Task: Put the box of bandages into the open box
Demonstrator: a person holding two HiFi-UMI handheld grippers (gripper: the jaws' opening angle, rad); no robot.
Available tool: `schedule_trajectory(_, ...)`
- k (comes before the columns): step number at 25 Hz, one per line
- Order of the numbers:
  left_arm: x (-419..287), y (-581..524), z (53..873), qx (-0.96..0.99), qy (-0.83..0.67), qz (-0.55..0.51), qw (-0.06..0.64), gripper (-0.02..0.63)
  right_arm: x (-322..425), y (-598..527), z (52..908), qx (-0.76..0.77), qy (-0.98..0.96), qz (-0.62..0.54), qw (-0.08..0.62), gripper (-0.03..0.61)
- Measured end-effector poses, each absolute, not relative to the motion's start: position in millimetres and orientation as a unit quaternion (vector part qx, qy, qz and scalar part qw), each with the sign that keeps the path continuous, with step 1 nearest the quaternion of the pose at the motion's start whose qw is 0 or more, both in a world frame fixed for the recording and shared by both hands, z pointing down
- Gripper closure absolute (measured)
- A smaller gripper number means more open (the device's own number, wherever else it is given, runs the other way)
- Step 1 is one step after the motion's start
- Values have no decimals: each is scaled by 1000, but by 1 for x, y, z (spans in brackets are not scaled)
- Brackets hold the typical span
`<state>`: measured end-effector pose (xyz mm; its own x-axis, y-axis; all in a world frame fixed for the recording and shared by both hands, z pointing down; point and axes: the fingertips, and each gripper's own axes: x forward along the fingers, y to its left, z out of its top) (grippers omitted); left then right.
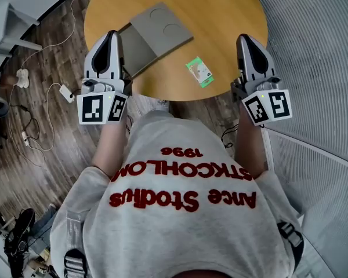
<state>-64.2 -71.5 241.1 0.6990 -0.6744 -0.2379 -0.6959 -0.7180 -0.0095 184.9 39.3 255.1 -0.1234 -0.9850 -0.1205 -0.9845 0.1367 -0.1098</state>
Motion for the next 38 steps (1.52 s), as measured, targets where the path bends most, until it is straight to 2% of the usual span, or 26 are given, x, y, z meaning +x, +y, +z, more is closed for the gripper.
schedule_trajectory(21, -62, -174, 263, -930, 352, 100, 24, 607, 177, -59, 267, -667, 740, -20, 85, 574)
schedule_trajectory(30, -63, -179, 286, -928, 360, 91, 12, 607, 171, -72, 289, -655, 750, -36, 83, 574)
schedule_trajectory(38, -59, -174, 270, -925, 368, 94, 2, 607, 167, -80, 263, -635, 768, -33, 74, 574)
